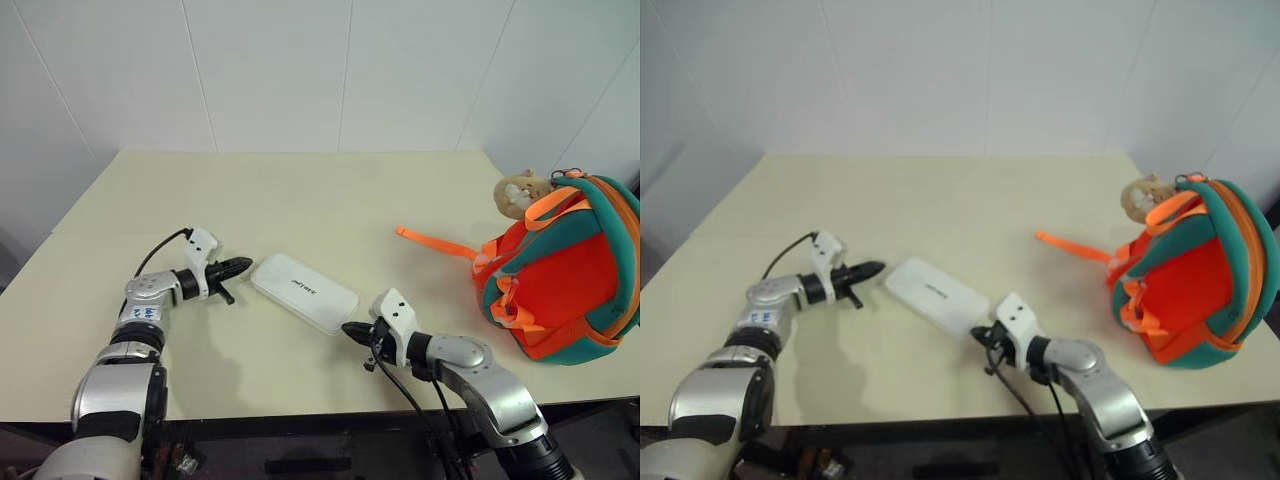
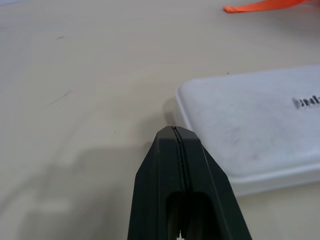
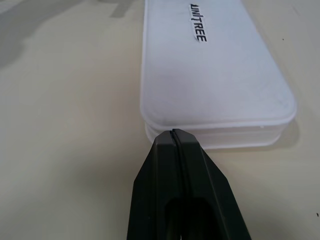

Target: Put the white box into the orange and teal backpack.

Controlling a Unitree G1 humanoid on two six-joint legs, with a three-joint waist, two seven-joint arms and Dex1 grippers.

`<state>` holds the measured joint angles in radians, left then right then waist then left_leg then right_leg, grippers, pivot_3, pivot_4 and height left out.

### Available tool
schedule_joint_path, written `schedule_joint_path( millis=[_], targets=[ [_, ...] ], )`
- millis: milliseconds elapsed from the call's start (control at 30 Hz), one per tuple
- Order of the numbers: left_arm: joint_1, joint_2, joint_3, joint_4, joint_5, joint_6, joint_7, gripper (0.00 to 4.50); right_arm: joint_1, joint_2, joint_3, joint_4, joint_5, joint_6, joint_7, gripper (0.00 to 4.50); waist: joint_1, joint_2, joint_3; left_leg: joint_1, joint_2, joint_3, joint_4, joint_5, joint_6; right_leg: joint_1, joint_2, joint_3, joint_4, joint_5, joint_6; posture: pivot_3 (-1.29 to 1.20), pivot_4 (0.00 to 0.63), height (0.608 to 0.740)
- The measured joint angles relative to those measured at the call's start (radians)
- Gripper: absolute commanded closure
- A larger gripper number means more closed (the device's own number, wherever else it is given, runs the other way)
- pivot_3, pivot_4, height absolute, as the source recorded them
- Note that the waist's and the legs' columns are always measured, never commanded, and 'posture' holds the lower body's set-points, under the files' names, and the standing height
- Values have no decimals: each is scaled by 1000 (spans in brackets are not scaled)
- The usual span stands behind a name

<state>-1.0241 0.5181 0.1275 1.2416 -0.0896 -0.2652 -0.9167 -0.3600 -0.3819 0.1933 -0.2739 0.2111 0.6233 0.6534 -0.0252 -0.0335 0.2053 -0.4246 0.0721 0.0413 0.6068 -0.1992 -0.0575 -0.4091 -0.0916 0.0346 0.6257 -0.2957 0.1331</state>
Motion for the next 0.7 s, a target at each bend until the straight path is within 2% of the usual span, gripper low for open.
schedule_joint_path(
  millis=[267, 433, 567, 700],
  targets=[
    [-21, -33, -8, 27, 23, 0, 37, 4500, 17, 5, 4, -38, -1, 36, -32, 4476, 2, 0, 0, 0, 0, 0, 0, 0, 0, 0, 0, 0, 0, 0, 0, 0, 150, 740],
    [-21, -33, 13, 32, 19, 1, 69, 4500, 18, 1, 2, -40, -1, 45, -33, 4476, 1, 0, 0, 0, 0, 0, 0, 0, 0, 0, 0, 0, 0, 0, 0, 0, 150, 740],
    [-27, -23, 77, 32, -22, 24, 57, 4500, 18, -9, -4, -40, -1, 52, -33, 4476, 1, -1, 0, 0, 0, 0, -1, 0, 0, 0, 0, 0, -1, 0, 0, 0, 150, 740],
    [-30, -8, 63, 32, 0, 34, 71, 4500, 18, -9, -4, -40, 0, 54, -33, 4476, 1, -1, 0, 0, 0, 0, -1, 0, 0, 0, 0, 0, -1, 0, 0, 0, 150, 740]
  ],
)
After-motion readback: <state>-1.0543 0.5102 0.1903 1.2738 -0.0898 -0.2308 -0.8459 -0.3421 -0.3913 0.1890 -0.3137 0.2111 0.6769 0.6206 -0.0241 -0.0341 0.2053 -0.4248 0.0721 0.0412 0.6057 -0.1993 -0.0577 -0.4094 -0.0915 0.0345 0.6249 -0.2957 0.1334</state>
